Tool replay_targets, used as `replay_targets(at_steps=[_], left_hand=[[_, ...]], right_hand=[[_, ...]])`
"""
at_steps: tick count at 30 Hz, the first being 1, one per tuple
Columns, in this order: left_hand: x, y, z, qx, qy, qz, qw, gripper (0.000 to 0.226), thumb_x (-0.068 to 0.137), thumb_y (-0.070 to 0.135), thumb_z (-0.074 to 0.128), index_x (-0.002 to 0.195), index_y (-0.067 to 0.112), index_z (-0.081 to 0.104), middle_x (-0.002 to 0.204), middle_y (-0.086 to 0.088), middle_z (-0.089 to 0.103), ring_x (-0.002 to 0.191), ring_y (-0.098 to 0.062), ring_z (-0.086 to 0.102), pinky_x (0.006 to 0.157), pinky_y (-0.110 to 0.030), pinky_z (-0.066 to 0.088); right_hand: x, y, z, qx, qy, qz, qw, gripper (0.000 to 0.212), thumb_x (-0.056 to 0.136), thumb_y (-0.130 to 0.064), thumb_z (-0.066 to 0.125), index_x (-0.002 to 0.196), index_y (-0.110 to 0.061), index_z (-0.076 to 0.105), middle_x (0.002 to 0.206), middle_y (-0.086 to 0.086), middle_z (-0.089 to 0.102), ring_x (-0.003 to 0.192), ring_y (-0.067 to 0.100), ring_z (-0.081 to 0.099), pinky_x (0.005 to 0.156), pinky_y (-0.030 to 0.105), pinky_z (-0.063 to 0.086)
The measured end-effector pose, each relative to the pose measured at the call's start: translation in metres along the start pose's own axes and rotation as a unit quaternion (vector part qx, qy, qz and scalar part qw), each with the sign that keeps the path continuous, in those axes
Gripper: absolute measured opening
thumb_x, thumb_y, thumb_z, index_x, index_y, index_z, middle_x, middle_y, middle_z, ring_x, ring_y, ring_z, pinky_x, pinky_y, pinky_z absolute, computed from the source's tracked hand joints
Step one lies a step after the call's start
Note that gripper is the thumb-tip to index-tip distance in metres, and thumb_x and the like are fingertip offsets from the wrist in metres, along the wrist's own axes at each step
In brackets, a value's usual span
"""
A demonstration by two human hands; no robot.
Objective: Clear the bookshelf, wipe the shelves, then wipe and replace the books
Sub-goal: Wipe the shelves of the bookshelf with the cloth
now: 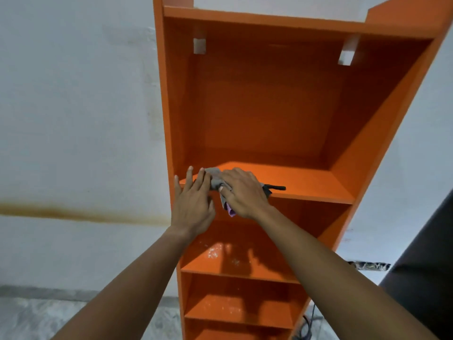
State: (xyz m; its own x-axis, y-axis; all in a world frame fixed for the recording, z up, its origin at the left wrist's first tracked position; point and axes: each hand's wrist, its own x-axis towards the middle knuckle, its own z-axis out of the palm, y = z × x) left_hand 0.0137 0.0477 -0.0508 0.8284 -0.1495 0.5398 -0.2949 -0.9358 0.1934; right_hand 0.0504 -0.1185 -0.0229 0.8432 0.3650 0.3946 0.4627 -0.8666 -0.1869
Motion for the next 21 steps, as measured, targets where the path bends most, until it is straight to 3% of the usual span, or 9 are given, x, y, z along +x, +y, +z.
replay_targets(at_steps=[4, 7, 10, 12, 14, 15, 17, 19, 21], left_hand=[[0.016, 0.034, 0.002, -0.002, -0.087, 0.009, 0.996, 0.06, 0.106, 0.036, 0.032, 0.161, 0.014, 0.019, 0.168, -0.008, 0.018, 0.156, -0.032, 0.003, 0.122, -0.058, 0.001], [0.029, 0.051, 0.005, -0.002, -0.143, 0.006, 0.99, 0.053, 0.107, 0.038, 0.03, 0.155, 0.015, 0.033, 0.166, -0.008, 0.025, 0.155, -0.034, 0.008, 0.121, -0.062, 0.006], [0.044, 0.063, 0.007, -0.008, -0.166, 0.003, 0.986, 0.047, 0.107, 0.041, 0.028, 0.139, 0.016, 0.051, 0.155, -0.009, 0.041, 0.152, -0.035, 0.017, 0.119, -0.065, 0.008], [0.054, 0.069, 0.005, -0.019, -0.178, 0.001, 0.984, 0.048, 0.107, 0.043, 0.027, 0.132, 0.016, 0.058, 0.148, -0.009, 0.048, 0.15, -0.035, 0.021, 0.119, -0.066, 0.007], [0.065, 0.072, 0.007, -0.028, -0.188, -0.003, 0.982, 0.049, 0.106, 0.043, 0.028, 0.13, 0.017, 0.062, 0.144, -0.009, 0.053, 0.15, -0.035, 0.024, 0.119, -0.066, 0.004], [0.07, 0.072, 0.007, -0.028, -0.19, -0.005, 0.981, 0.049, 0.106, 0.044, 0.029, 0.132, 0.018, 0.062, 0.143, -0.009, 0.055, 0.15, -0.034, 0.025, 0.119, -0.065, 0.003], [0.082, 0.069, 0.006, -0.031, -0.188, -0.014, 0.982, 0.046, 0.106, 0.045, 0.032, 0.133, 0.022, 0.062, 0.142, -0.009, 0.059, 0.149, -0.034, 0.028, 0.12, -0.064, 0.004], [0.093, 0.062, 0.006, -0.039, -0.181, -0.023, 0.982, 0.044, 0.106, 0.044, 0.035, 0.133, 0.025, 0.064, 0.14, -0.011, 0.061, 0.147, -0.034, 0.033, 0.121, -0.06, 0.008], [0.101, 0.052, 0.009, -0.061, -0.172, -0.03, 0.983, 0.04, 0.105, 0.041, 0.039, 0.13, 0.026, 0.067, 0.133, -0.012, 0.065, 0.137, -0.035, 0.046, 0.119, -0.057, 0.019]], right_hand=[[-0.013, 0.045, -0.017, -0.028, 0.02, 0.134, 0.99, 0.044, 0.106, -0.04, 0.038, 0.145, -0.024, 0.052, 0.155, -0.002, 0.048, 0.152, 0.027, 0.026, 0.122, 0.055, 0.017], [-0.024, 0.075, -0.03, -0.03, 0.042, 0.181, 0.982, 0.04, 0.105, -0.033, 0.041, 0.135, -0.014, 0.059, 0.141, 0.008, 0.058, 0.138, 0.033, 0.043, 0.113, 0.049, 0.033], [-0.035, 0.091, -0.043, 0.097, 0.071, 0.187, 0.975, 0.03, 0.106, -0.022, 0.045, 0.122, -0.006, 0.064, 0.123, 0.017, 0.064, 0.119, 0.037, 0.055, 0.094, 0.045, 0.043], [-0.039, 0.1, -0.054, 0.225, 0.163, 0.218, 0.936, 0.023, 0.107, -0.02, 0.045, 0.098, -0.009, 0.063, 0.09, 0.013, 0.064, 0.085, 0.033, 0.061, 0.073, 0.042, 0.045], [-0.037, 0.111, -0.067, 0.325, 0.251, 0.281, 0.867, 0.025, 0.108, -0.025, 0.043, 0.092, -0.011, 0.057, 0.079, 0.008, 0.06, 0.07, 0.029, 0.059, 0.066, 0.043, 0.05], [-0.034, 0.122, -0.07, 0.332, 0.28, 0.302, 0.848, 0.025, 0.108, -0.027, 0.041, 0.098, -0.013, 0.059, 0.083, 0.008, 0.063, 0.073, 0.028, 0.063, 0.067, 0.043, 0.053], [-0.031, 0.145, -0.075, 0.25, 0.289, 0.32, 0.867, 0.032, 0.106, -0.033, 0.038, 0.117, -0.015, 0.061, 0.106, 0.012, 0.067, 0.095, 0.032, 0.066, 0.08, 0.044, 0.056], [-0.03, 0.173, -0.073, 0.122, 0.216, 0.338, 0.908, 0.04, 0.103, -0.032, 0.037, 0.133, -0.013, 0.056, 0.13, 0.018, 0.059, 0.12, 0.039, 0.055, 0.1, 0.047, 0.048], [-0.027, 0.195, -0.065, 0.034, 0.105, 0.354, 0.929, 0.047, 0.101, -0.03, 0.033, 0.14, -0.01, 0.049, 0.14, 0.022, 0.051, 0.127, 0.042, 0.047, 0.103, 0.047, 0.042]])
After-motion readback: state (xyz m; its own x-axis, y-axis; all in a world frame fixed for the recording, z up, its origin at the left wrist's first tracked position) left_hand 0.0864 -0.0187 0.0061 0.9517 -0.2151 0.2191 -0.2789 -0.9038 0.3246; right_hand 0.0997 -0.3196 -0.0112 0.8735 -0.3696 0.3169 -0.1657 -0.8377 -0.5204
